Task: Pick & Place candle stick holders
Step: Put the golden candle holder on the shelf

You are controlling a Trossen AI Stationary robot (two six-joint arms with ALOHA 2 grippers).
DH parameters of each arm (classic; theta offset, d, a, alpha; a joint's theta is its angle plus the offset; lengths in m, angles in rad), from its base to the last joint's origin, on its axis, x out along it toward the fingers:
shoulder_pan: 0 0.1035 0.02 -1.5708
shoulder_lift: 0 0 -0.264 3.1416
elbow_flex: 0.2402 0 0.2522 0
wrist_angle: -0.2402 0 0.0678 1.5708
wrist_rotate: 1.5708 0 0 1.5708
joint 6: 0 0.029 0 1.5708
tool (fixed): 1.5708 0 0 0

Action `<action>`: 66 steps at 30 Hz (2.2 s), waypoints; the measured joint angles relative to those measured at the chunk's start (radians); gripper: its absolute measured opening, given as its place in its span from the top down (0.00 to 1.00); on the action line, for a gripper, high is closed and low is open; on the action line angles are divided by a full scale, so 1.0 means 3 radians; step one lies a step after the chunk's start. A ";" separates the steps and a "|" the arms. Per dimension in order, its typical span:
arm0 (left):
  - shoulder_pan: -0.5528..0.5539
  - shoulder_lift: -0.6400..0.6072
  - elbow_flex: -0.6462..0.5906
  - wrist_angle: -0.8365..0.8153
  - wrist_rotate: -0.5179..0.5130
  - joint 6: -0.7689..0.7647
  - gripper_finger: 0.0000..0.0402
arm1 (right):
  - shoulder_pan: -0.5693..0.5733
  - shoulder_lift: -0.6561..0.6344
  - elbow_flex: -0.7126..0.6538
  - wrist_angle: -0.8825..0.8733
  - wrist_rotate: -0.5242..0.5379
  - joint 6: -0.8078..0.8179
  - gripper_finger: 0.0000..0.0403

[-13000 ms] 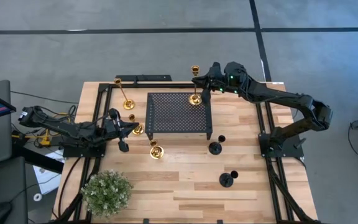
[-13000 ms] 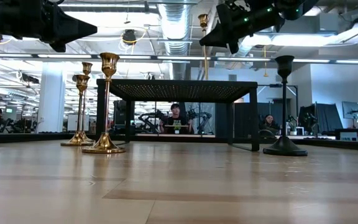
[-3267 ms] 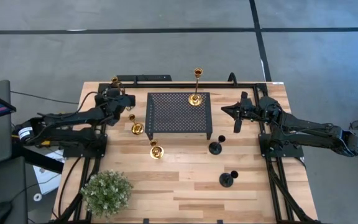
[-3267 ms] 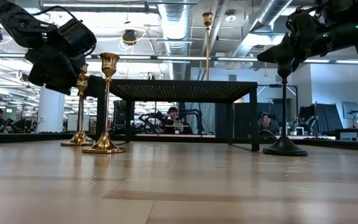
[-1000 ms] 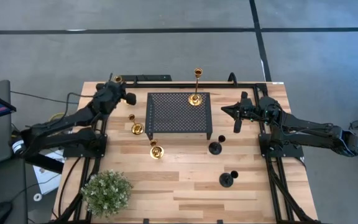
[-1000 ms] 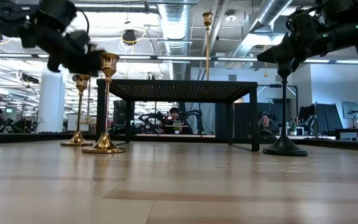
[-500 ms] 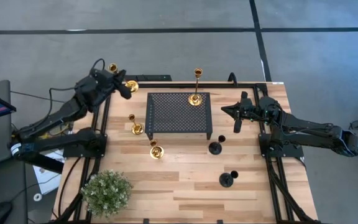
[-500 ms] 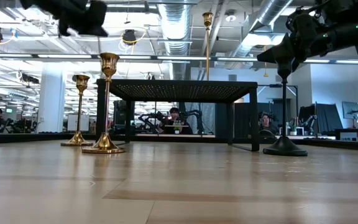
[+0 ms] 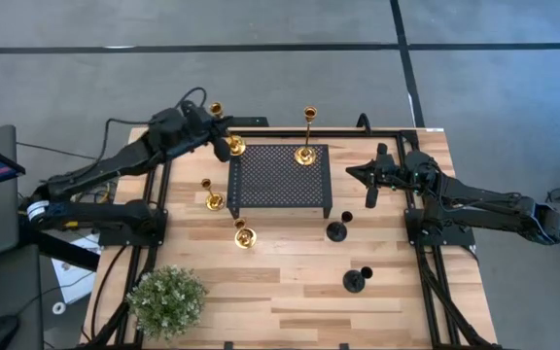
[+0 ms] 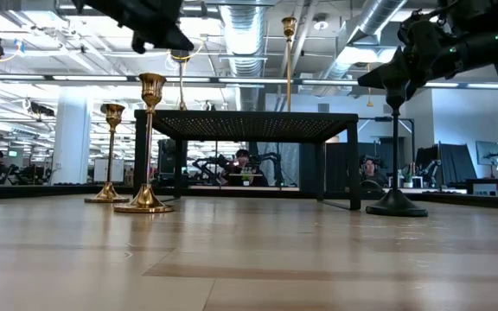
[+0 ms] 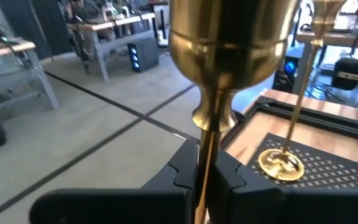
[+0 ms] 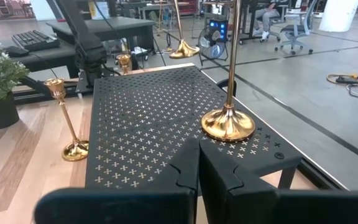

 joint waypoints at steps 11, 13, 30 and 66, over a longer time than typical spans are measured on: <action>-0.0253 0.0477 0.0271 0.0038 0.0186 -0.0068 0.98 | -0.0001 0.0000 0.0000 -0.0011 0.0001 -0.0002 1.00; -0.0276 0.0529 0.0286 0.0056 0.0192 -0.0069 0.98 | -0.0001 0.0000 0.0000 -0.0012 0.0000 -0.0001 1.00; -0.0280 0.0614 0.0290 0.0191 0.0361 -0.0072 0.98 | -0.0003 0.0000 0.0000 -0.0013 0.0001 -0.0002 1.00; -0.0265 0.0846 0.0290 0.0304 0.0247 -0.0056 0.96 | -0.0003 0.0000 0.0000 -0.0017 0.0001 -0.0001 1.00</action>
